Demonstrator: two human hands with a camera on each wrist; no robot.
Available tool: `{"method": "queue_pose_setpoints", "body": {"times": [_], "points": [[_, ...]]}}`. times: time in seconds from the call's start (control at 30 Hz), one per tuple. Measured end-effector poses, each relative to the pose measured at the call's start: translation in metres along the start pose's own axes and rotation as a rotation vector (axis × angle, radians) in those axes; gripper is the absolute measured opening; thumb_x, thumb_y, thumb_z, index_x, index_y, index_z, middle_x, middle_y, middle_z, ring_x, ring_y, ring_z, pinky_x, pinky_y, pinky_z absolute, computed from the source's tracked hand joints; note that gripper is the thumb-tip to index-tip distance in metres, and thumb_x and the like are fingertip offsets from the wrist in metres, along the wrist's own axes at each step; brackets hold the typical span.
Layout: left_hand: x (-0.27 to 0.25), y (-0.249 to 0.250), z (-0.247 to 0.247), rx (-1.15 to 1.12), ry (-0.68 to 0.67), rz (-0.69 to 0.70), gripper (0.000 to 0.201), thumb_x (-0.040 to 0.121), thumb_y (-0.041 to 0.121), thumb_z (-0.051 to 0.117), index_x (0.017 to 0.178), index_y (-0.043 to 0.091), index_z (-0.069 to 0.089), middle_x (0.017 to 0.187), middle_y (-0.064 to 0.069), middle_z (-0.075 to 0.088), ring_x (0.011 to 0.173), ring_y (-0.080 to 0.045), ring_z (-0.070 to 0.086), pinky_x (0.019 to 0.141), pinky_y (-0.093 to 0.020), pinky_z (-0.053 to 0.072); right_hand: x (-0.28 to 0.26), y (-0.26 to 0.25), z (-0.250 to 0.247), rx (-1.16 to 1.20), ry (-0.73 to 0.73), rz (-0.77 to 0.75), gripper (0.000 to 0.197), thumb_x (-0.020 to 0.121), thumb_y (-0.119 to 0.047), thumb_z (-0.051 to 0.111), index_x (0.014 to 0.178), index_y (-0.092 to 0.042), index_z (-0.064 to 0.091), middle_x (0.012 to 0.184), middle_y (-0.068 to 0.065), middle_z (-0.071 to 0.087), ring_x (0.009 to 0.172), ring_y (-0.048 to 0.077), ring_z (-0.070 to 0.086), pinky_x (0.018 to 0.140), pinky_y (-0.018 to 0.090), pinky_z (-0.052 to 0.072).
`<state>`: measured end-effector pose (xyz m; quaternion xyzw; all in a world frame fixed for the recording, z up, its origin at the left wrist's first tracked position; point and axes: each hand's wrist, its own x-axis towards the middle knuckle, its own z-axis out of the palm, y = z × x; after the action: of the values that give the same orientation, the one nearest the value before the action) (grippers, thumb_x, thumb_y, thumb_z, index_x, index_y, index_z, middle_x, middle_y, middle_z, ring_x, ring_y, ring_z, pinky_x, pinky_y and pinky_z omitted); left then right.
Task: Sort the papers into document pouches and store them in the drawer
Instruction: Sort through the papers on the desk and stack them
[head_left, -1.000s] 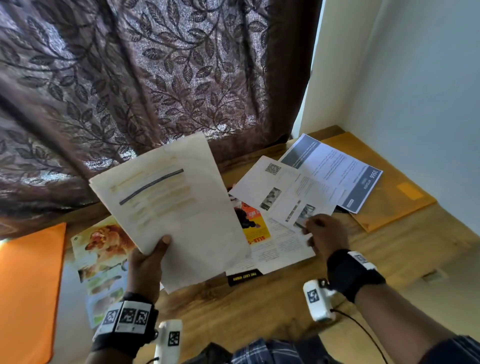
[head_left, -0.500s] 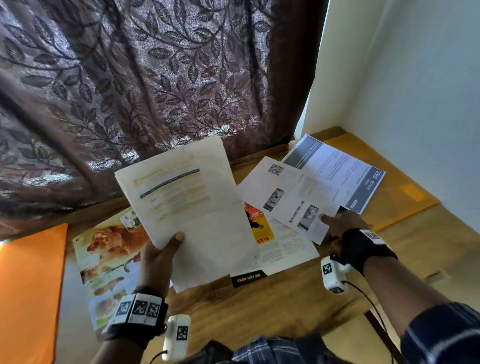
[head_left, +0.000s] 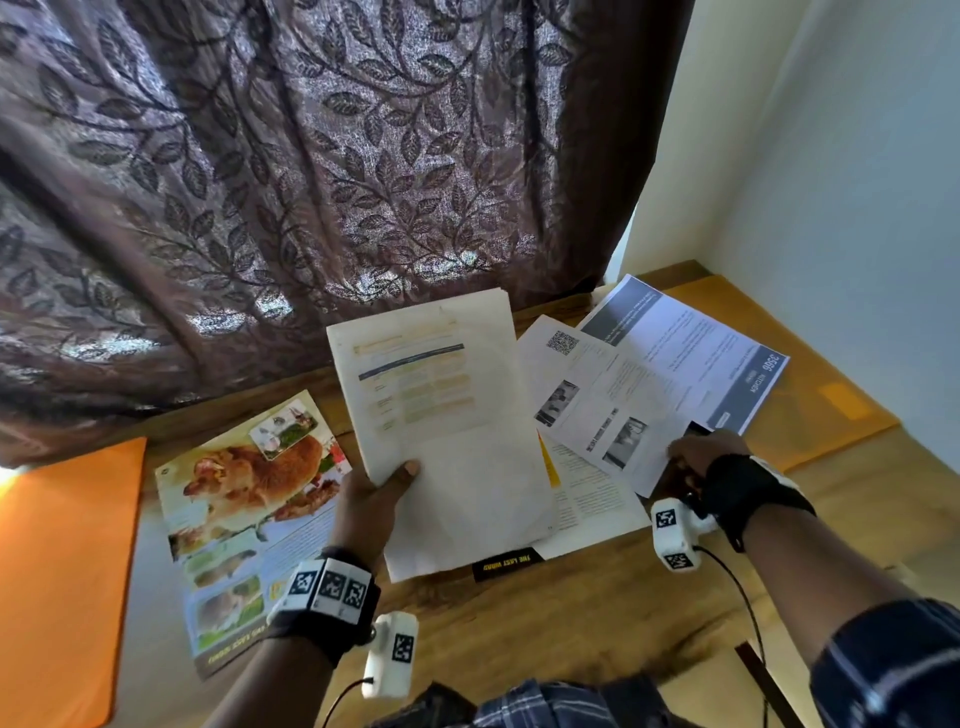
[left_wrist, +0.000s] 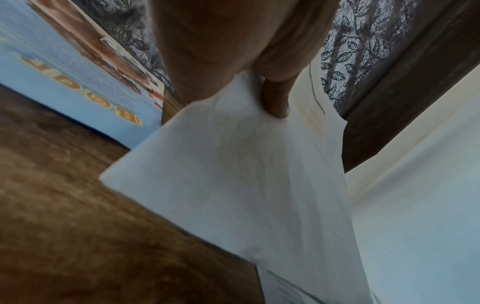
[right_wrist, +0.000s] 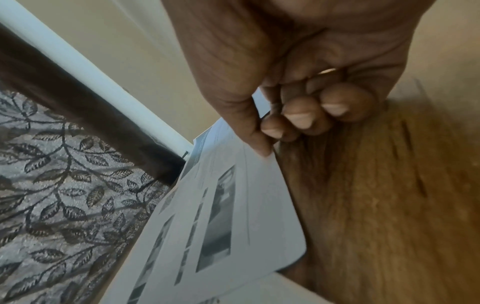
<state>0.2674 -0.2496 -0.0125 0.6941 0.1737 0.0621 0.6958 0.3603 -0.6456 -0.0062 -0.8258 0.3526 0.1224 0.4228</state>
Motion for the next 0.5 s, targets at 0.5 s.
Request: {"method": "queue_pose_setpoints", "body": {"times": [0.5], "points": [[-0.003, -0.004, 0.005, 0.046, -0.031, -0.058, 0.018, 0.093, 0.011, 0.067, 0.106, 0.021, 0.074, 0.103, 0.003, 0.078, 0.095, -0.023, 0.073, 0.086, -0.048, 0.057, 0.001, -0.028, 0.013, -0.193, -0.015, -0.073, 0.024, 0.086, -0.02, 0.074, 0.093, -0.001, 0.061, 0.093, 0.018, 0.063, 0.083, 0.034, 0.061, 0.077, 0.037, 0.049]]}}
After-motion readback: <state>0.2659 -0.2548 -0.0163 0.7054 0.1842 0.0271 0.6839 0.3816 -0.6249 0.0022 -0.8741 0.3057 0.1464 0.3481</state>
